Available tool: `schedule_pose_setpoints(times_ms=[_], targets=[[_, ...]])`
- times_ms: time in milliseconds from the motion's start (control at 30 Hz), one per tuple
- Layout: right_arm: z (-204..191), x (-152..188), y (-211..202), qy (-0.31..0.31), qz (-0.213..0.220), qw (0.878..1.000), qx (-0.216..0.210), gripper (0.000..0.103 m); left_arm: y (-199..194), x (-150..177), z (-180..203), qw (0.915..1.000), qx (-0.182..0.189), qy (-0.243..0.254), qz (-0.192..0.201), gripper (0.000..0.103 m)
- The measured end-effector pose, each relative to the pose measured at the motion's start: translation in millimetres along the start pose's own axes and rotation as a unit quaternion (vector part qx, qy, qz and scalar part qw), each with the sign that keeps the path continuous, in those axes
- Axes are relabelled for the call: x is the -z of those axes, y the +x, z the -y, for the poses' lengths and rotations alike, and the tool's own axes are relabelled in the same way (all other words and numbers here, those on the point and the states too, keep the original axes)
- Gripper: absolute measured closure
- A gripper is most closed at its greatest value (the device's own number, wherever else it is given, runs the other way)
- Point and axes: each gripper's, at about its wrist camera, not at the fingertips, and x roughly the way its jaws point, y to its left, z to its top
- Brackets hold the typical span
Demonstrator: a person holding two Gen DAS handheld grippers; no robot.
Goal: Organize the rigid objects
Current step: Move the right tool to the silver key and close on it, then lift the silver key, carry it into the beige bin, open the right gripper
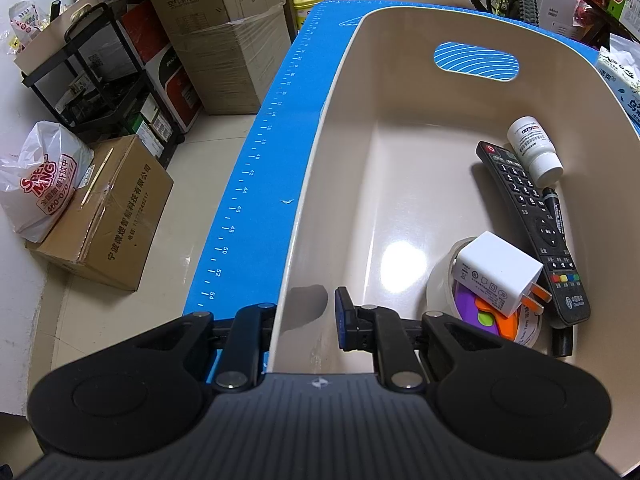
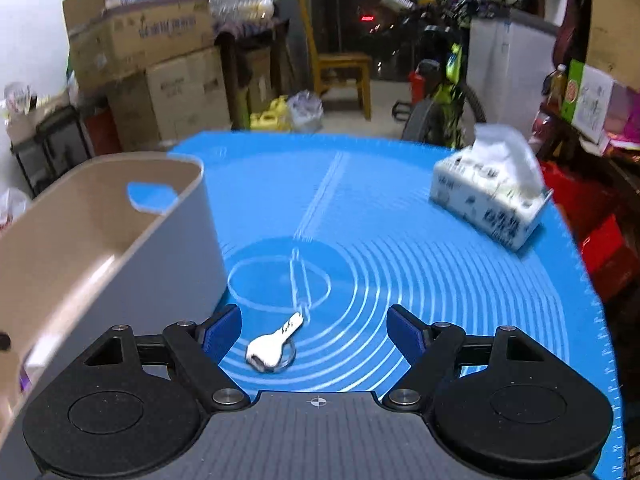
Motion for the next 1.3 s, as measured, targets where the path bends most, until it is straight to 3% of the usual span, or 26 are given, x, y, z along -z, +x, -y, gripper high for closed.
schedule_pose_setpoints(times_ms=[567,700,733,967,1067,1300], targets=[[-32,31,40,-0.039,-0.031,0.999,-0.008,0.035,1,1,1,1.0,-0.002,0.003,0.0,0.084],[-38,33,38,-0.045,-0.019,0.999,-0.005,0.049,1,1,1,1.0,-0.002,0.003,0.0,0.084],[-39,33,38,-0.049,-0.017,0.999,-0.007,0.059,1,1,1,1.0,-0.002,0.004,0.0,0.084],[-51,34,33,-0.078,-0.007,0.997,0.004,0.065,2,1,0,1.0,0.0,0.003,0.001,0.084],[-51,31,27,-0.078,0.006,0.997,0.008,0.089,2,1,1,1.0,0.001,0.002,0.001,0.084],[-49,28,30,-0.073,0.003,0.997,0.003,0.087,2,1,2,1.0,0.0,0.003,0.001,0.084]])
